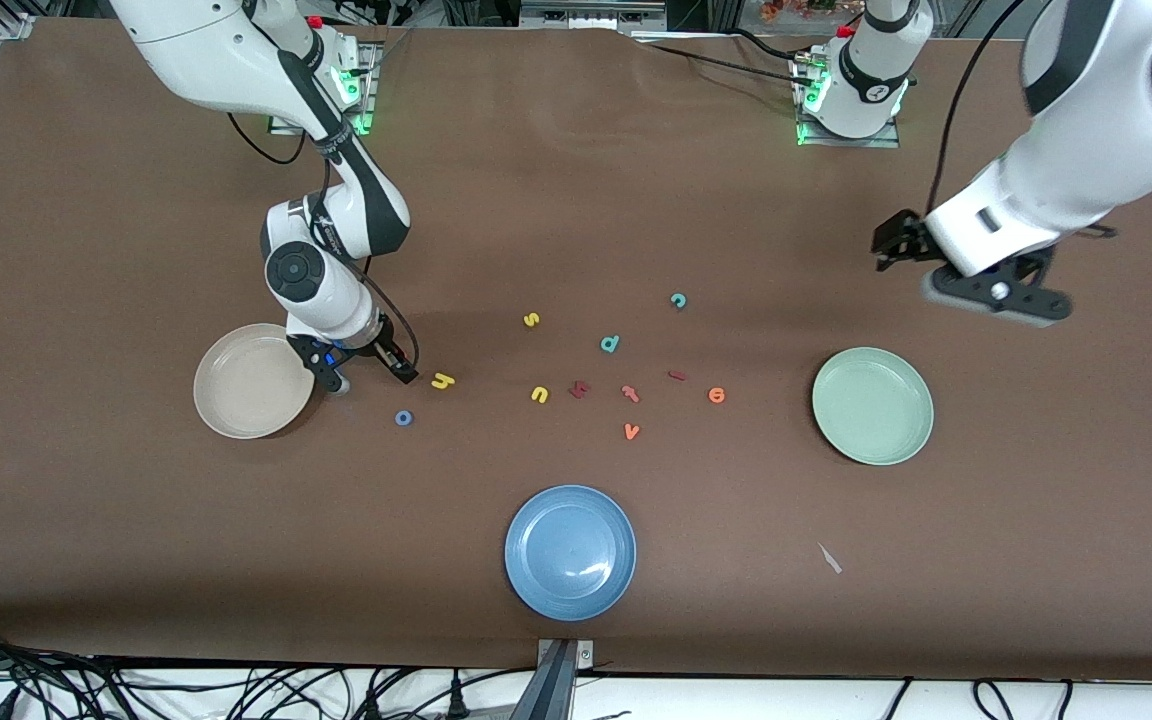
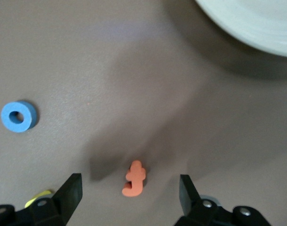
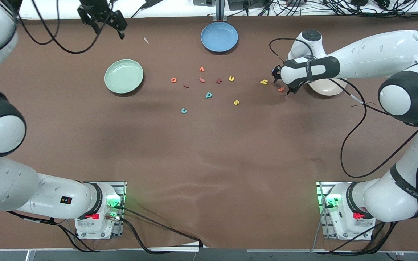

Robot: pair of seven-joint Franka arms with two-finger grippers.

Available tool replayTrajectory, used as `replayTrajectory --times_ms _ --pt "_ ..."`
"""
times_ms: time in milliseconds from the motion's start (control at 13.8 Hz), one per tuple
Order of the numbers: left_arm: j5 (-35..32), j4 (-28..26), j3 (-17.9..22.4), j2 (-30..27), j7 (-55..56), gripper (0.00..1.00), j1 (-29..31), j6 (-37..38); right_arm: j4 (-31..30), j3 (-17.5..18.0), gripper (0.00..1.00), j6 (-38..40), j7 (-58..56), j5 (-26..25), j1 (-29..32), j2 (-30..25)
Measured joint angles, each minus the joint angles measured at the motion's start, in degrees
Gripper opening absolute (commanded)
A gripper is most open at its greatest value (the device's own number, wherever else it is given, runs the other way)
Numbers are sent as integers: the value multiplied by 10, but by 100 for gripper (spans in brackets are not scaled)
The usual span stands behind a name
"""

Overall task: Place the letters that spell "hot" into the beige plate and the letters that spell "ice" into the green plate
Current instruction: 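Grasp the orange t with the right gripper while the left gripper grasps the orange e, then drop the orange t on the beige plate while the left gripper drops e on green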

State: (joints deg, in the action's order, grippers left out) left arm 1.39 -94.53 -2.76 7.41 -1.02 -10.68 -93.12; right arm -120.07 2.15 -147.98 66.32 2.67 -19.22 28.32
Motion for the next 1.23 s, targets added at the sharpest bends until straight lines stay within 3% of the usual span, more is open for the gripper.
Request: replayTrajectory --times_ms 361,578,723,867,1084,1228 --pt "1 44 -2 123 0 100 -45 -49 -1 -2 70 -3 0 0 0 5" --pt "1 70 -2 192 0 99 -69 -99 -1 -2 45 -10 0 0 0 8" --pt "1 73 -3 230 0 91 -79 -144 -1 -2 32 -14 0 0 0 7" --pt "1 74 -8 264 0 72 -86 -196 -1 -2 25 -14 0 0 1 5" --pt "1 75 -11 303 1 69 -108 -249 -2 -2 3 -14 0 0 1 5" --pt "1 73 -12 322 1 69 -119 -269 -2 -2 0 -14 0 0 1 5"
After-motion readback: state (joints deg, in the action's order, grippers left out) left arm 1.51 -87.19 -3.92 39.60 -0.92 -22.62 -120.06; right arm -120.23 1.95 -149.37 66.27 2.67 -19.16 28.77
